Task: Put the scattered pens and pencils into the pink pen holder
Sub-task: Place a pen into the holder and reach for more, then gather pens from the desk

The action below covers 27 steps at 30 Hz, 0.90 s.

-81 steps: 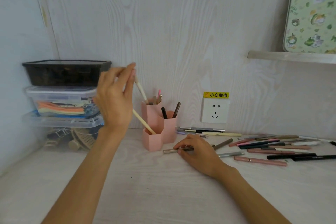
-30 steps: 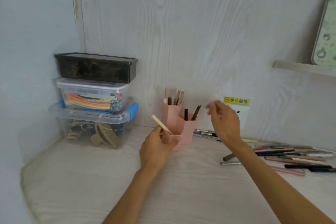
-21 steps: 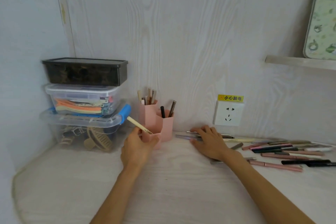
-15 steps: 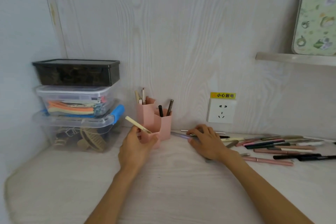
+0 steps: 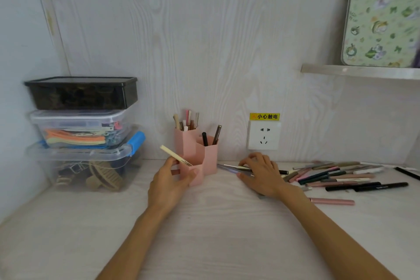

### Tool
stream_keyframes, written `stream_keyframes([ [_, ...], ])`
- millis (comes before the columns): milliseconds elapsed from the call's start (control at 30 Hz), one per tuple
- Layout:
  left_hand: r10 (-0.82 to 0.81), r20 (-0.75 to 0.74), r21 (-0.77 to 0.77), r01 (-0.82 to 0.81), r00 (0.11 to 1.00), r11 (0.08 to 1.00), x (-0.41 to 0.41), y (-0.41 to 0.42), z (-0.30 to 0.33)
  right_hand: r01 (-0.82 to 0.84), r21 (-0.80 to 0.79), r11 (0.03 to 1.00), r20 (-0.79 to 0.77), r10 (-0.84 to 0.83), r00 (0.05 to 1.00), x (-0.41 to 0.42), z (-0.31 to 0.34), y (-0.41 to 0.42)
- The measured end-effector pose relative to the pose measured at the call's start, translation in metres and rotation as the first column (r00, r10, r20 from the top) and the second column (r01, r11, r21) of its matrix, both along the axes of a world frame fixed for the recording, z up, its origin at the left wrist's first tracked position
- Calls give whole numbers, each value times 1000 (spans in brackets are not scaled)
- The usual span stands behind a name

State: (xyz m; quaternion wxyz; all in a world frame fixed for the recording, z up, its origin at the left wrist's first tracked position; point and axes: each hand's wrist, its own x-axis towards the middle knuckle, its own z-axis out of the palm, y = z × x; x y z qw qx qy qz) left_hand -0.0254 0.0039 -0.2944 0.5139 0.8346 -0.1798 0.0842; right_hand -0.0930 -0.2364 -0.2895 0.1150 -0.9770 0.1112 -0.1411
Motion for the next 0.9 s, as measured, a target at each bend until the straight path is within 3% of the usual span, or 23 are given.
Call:
stream_keyframes([
  [200,5,25,20,-6,1000,1000,-1,-3,-1,-110,218,970,-67,127,990,-33,14,-15],
  [400,-30,7,1,30,1000,1000,-3,-12,-4,-215,198,956,68,205,976,-37,10,-2],
  [467,51,7,-76,-50,999,996,-9,-16,0,-250,170,953,114,233,966,-32,8,6],
  [533,245,16,-236,-235,969,943,-17,-19,8,-257,177,950,163,229,960,-28,5,10],
  [600,403,172,-328,-334,899,884,-27,-18,15,-239,203,950,184,203,962,-25,3,9],
  [633,399,271,-328,-306,876,894,-32,-19,17,-228,217,949,186,189,964,-23,3,7],
  [700,212,400,-213,-134,892,968,-42,-25,21,-221,239,946,193,176,965,-21,5,6],
  [733,79,448,-78,-49,891,996,-47,-30,21,-221,249,943,205,172,963,-22,8,5],
  [800,-150,519,220,38,841,975,-58,-42,16,-223,290,931,274,142,951,-29,20,2],
  [867,-286,520,344,108,805,933,-64,-54,11,-190,346,919,325,73,943,-47,41,-14],
  [900,-311,512,365,125,800,923,-65,-58,10,-127,357,925,272,28,962,-61,52,-26],
])
